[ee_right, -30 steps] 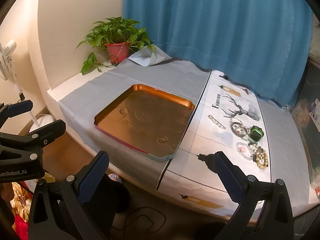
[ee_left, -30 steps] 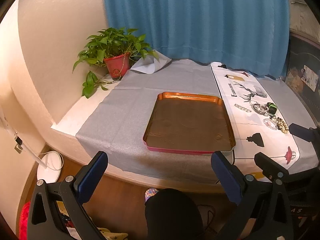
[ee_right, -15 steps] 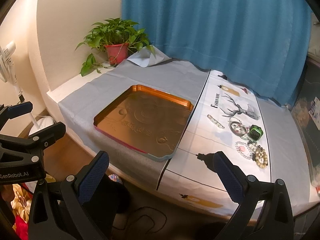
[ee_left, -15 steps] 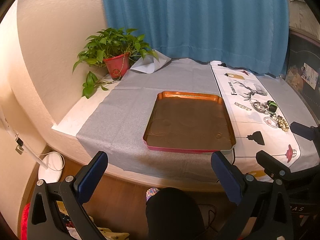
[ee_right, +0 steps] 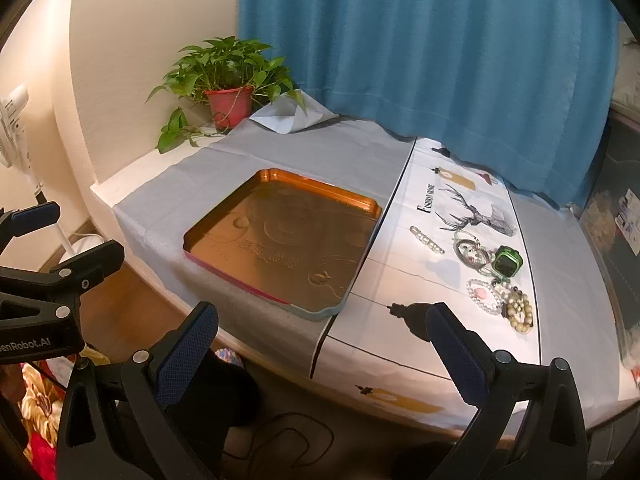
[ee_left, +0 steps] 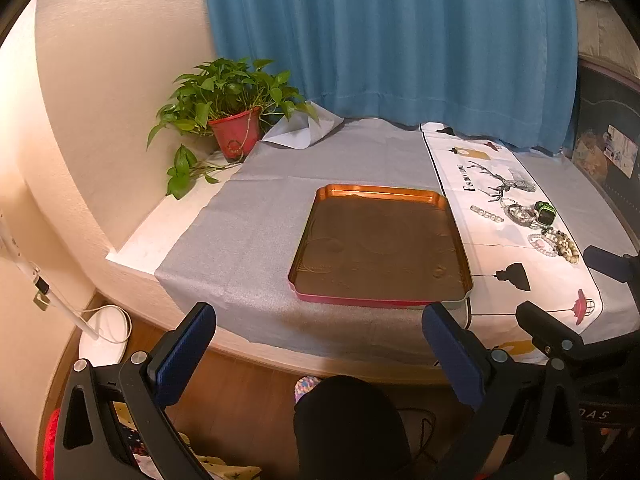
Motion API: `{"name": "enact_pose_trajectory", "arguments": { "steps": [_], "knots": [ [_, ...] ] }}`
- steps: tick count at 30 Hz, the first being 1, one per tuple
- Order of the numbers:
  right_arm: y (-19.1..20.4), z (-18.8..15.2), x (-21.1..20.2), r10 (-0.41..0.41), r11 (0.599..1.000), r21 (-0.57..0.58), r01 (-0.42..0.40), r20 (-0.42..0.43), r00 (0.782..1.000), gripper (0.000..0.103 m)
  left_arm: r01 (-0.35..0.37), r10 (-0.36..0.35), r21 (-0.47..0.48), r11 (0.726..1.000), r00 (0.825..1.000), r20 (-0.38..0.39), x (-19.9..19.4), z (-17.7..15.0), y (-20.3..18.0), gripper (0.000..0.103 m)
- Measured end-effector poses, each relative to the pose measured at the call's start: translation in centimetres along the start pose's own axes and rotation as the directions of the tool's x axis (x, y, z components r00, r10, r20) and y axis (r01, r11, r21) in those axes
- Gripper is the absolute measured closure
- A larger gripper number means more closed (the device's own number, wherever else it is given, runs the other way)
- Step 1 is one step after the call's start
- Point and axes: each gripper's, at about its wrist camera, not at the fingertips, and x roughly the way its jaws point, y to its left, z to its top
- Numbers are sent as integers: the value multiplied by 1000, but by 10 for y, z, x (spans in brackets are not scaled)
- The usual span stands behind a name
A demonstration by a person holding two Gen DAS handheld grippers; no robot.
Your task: Organize jewelry
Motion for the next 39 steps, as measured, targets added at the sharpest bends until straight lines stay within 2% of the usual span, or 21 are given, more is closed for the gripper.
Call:
{"name": "enact_pose_trajectory", "arguments": {
  "steps": [39],
  "knots": [
    [2, -2, 0, -2, 1000, 0, 2, 0, 1000, 0, -5, 5, 6, 1000, 1000, 0, 1, 1, -3, 0]
  ]
}}
